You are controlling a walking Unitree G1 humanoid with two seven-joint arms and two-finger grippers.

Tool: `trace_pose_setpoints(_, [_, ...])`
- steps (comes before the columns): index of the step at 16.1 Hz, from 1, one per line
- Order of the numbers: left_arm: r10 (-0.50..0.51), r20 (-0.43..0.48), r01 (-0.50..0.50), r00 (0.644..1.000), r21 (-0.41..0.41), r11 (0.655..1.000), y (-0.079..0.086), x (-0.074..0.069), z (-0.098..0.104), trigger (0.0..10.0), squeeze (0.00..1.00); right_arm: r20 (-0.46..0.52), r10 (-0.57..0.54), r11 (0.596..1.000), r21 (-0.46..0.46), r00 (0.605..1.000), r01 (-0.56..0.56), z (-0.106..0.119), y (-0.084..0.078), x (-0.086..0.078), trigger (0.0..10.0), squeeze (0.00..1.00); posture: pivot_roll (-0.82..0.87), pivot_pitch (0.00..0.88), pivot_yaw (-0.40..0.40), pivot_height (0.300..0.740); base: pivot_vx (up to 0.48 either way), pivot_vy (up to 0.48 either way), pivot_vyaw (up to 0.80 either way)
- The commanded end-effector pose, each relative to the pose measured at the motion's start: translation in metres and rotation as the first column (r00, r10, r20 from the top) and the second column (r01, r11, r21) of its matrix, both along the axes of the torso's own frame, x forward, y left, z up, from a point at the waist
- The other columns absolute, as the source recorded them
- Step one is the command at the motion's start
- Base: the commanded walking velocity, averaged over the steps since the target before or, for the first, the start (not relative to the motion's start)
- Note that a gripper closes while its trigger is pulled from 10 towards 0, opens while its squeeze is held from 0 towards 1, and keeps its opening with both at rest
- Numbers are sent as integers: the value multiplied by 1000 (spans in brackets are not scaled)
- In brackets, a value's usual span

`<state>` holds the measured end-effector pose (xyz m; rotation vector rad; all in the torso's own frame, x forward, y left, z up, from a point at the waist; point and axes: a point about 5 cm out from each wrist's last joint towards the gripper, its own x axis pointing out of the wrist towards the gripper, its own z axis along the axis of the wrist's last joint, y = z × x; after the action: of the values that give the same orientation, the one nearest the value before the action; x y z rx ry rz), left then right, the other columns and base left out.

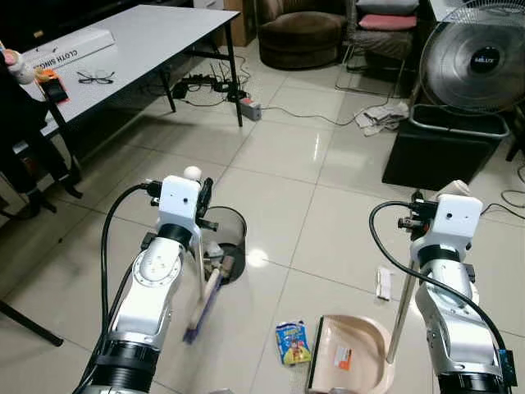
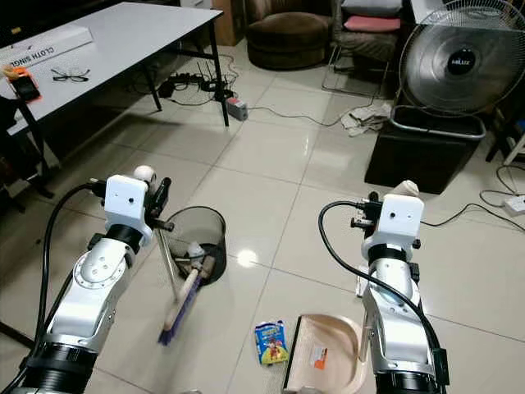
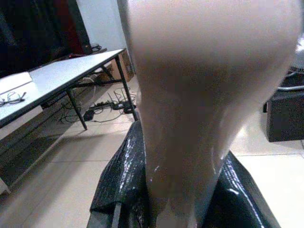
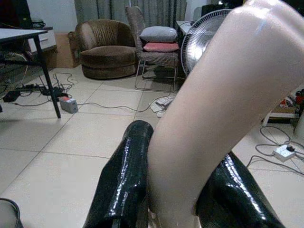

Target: Sweep floor

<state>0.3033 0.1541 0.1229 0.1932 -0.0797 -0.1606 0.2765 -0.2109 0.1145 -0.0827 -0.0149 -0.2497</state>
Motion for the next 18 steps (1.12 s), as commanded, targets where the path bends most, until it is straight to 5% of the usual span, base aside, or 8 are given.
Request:
trace_pose_setpoints(1, [25, 43, -25, 999, 6, 1000, 7, 4, 9, 10000, 0, 42, 30, 999, -26, 999, -29, 10, 2, 6, 10000, 0, -47, 47, 54, 740, 0, 0, 0])
trace_pose_setpoints(5, [120, -26, -120, 992, -4, 993, 24, 12, -5, 10000, 0, 126, 68, 992, -114, 990, -54, 10, -4, 20, 10000, 0, -9, 106, 27, 740, 0, 0, 0])
trace_pose_setpoints(10, [159, -42, -161, 986, -45, 986, 26, 2, -19, 10000, 0, 153, 160, 957, -266, 975, -116, 9, -7, 41, 10000, 0, 7, 249, 26, 740, 0, 0, 0])
trace_pose_setpoints(15, [175, 75, -164, 982, -133, 977, 26, 1, -9, 10000, 0, 197, 210, 920, -372, 958, -125, 14, 5, 59, 10000, 0, 65, 345, -37, 740, 0, 0, 0])
trace_pose_setpoints(18, [196, 46, -190, 980, -98, 977, 33, 2, -16, 10000, 0, 244, 186, 928, -363, 952, -88, 18, 17, 66, 10000, 0, 63, 364, -43, 740, 0, 0, 0])
